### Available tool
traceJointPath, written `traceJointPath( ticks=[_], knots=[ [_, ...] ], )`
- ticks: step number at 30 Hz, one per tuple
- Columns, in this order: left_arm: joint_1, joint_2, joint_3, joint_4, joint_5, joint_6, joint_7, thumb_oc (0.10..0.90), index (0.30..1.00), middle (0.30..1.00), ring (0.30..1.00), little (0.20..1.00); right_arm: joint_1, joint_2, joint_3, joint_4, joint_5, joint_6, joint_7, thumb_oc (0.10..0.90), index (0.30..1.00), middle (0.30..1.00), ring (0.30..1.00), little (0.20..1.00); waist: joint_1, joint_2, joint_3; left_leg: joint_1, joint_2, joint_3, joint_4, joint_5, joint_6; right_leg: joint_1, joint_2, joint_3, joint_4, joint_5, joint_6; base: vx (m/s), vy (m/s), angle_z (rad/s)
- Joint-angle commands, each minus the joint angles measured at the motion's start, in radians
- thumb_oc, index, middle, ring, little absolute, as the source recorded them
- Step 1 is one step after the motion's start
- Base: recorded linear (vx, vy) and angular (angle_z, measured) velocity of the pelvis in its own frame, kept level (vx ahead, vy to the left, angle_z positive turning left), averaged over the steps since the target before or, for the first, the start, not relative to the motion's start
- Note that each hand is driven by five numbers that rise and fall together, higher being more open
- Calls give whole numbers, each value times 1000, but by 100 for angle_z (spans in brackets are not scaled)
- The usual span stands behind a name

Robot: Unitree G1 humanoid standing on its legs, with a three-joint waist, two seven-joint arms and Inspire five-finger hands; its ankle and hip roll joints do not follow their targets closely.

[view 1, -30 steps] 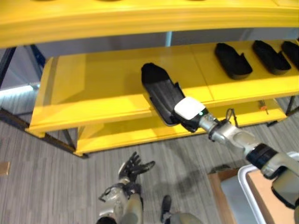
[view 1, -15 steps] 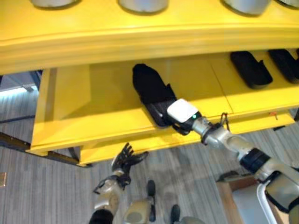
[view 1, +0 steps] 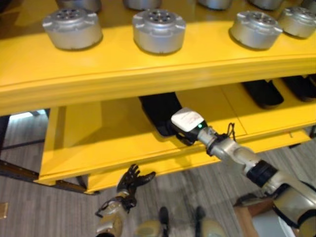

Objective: Move parts from the plastic box to the shelf.

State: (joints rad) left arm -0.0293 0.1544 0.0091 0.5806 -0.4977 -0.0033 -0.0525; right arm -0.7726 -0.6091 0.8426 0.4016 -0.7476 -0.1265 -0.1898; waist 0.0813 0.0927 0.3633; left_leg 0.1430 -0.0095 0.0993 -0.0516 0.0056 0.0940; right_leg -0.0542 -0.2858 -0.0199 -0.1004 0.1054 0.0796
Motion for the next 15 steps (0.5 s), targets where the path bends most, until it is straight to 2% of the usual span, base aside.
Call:
traceJointPath(
  ticks=[1, 2, 4, 6, 7, 8, 15],
  knots=[
    [-47, 8, -71, -49, -16, -77, -21, 900, 1000, 1000, 1000, 1000, -158, -27, -82, -14, -15, 15, -118, 400, 300, 300, 300, 300, -22, -28, -101, 51, 90, -85, -27, 38, -116, -3, 90, 116, 27, -16, -73, 164, -307, 68],
    [-45, 4, -74, -48, -20, -77, -19, 900, 1000, 1000, 1000, 1000, -143, -27, -92, -23, -11, 15, -108, 400, 300, 300, 300, 300, -12, -48, -112, 42, 96, -80, -13, 38, -120, 27, 79, 64, 48, -6, -68, 115, -298, 113],
    [-34, -3, -73, -56, -6, -75, -23, 900, 1000, 1000, 1000, 1000, -145, -16, -87, -1, -12, 14, -107, 400, 300, 300, 300, 300, -1, -68, -123, 40, 113, -77, -3, 36, -121, 54, 74, 16, 47, 4, -63, 96, -255, 125],
    [-34, -3, -73, -56, -6, -75, -23, 900, 1000, 1000, 1000, 1000, -146, -15, -87, 0, -12, 13, -108, 400, 300, 300, 300, 300, -2, -67, -123, 41, 114, -77, -3, 36, -121, 54, 75, 15, 47, 4, -63, 64, -185, 39],
    [-12, -29, -55, -60, 7, -77, -29, 900, 1000, 1000, 1000, 1000, -146, -28, -64, -3, 6, 6, -89, 400, 300, 300, 300, 300, -1, -73, -139, 24, 160, -67, 6, 50, -128, 76, 98, -9, 54, 3, -52, 117, -339, -5],
    [-8, -32, -52, -61, 8, -76, -29, 900, 1000, 1000, 1000, 1000, -142, -30, -58, -1, 10, 5, -86, 400, 300, 300, 300, 300, -2, -78, -141, 21, 170, -66, 9, 52, -126, 80, 104, -12, 59, 4, -50, 136, -399, -12],
    [13, -64, -45, -72, 14, -70, -27, 900, 1000, 1000, 1000, 1000, -142, -54, -20, 4, 28, 3, -67, 400, 300, 300, 300, 300, -13, -91, -155, 24, 216, -57, -27, 65, -117, 113, 145, -20, 48, 2, -48, 46, -147, 9]
  ],
)
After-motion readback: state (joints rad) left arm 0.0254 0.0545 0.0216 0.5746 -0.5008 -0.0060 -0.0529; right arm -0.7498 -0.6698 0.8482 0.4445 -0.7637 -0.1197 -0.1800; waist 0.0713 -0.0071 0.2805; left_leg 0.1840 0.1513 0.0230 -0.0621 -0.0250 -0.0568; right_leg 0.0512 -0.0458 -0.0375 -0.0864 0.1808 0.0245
